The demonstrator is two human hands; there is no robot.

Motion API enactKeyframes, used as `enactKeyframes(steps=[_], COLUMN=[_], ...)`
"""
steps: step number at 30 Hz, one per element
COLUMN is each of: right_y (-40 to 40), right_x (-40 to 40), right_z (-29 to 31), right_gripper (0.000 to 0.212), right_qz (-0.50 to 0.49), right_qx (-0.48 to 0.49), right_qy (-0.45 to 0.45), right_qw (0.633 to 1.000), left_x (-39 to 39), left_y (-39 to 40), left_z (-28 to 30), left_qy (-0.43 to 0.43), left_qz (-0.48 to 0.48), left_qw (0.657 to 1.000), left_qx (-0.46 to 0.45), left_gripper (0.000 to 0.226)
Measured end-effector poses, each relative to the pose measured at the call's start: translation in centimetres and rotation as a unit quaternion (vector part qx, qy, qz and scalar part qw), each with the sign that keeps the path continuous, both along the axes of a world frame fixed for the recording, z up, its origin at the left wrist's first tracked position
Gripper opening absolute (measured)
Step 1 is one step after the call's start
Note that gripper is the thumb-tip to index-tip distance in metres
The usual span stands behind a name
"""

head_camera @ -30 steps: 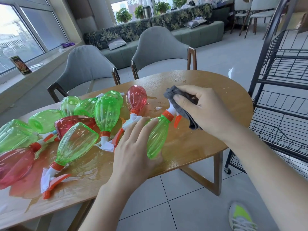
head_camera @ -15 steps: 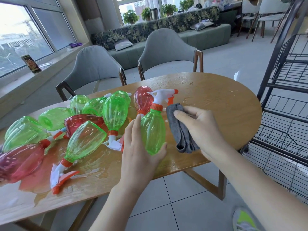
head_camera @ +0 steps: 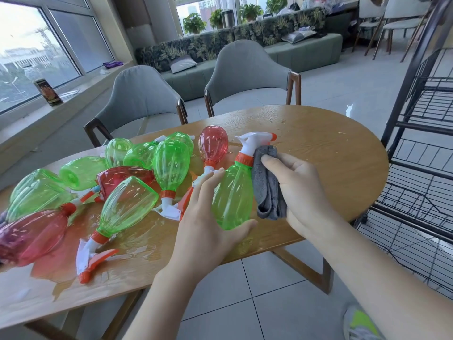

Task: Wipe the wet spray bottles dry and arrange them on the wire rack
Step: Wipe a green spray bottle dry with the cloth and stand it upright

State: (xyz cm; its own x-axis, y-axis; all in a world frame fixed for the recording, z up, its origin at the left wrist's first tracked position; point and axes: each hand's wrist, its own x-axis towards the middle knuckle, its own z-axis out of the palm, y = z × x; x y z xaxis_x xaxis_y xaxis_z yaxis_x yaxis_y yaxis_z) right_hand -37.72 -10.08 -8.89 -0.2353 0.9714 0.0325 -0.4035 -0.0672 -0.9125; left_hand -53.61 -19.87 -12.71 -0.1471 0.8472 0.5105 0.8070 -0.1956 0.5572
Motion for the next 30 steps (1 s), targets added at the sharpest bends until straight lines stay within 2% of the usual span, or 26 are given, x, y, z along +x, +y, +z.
enactKeyframes(steps=[3,5,7,9,13,16,18,19,22,26,28,30], right_y=[-0.2,-0.3,-0.6,-0.7,-0.5,-0.4,-0.3,-0.2,0.5,0.9,0.7,0.4], right_x=[0.1,0.1,-0.2,-0.5,-0.5,-0.5,-0.3,-0.2,0.2,0.4,0.2,-0.3], right_z=[0.3,0.5,0.5,0.4,0.1,-0.1,-0.2,-0.2,-0.1,-0.4,-0.5,-0.6], right_gripper=[0.012,0.029,0.046,0.046,0.027,0.021,0.018,0.018,0.023,0.038,0.033,0.023], right_qz=[0.018,0.019,-0.001,-0.027,-0.053,-0.05,-0.045,-0.04,-0.005,0.073,0.07,0.02], right_qx=[0.008,0.043,0.073,0.099,0.105,0.106,0.104,0.104,0.086,0.06,0.067,0.089], right_qy=[0.008,-0.014,-0.043,-0.075,-0.073,-0.06,-0.059,-0.06,-0.056,-0.022,-0.023,-0.052], right_qw=[1.0,0.999,0.996,0.992,0.99,0.991,0.992,0.992,0.995,0.995,0.995,0.994], left_x=[-0.2,0.2,0.8,1.4,2.5,3.7,4.1,4.0,3.3,1.7,1.4,1.7], left_y=[-0.8,-1.3,-1.3,-1.1,-0.6,-0.4,-0.4,-0.5,-0.9,-0.8,-0.8,-0.6], left_z=[0.5,0.3,0.1,-0.2,-1.2,-2.0,-2.0,-1.8,-0.4,1.7,2.0,1.8], left_qy=[-0.082,-0.132,-0.144,-0.11,0.011,0.115,0.128,0.106,-0.034,-0.184,-0.211,-0.204], left_qz=[-0.08,-0.109,-0.114,-0.104,-0.019,0.062,0.078,0.072,-0.003,-0.117,-0.132,-0.114], left_qw=[0.993,0.984,0.982,0.988,0.999,0.99,0.987,0.99,0.998,0.974,0.965,0.969], left_qx=[-0.037,-0.051,-0.041,-0.018,0.031,0.058,0.065,0.062,0.043,-0.056,-0.084,-0.078], left_gripper=[0.079,0.076,0.075,0.075,0.082,0.093,0.095,0.094,0.086,0.075,0.075,0.077])
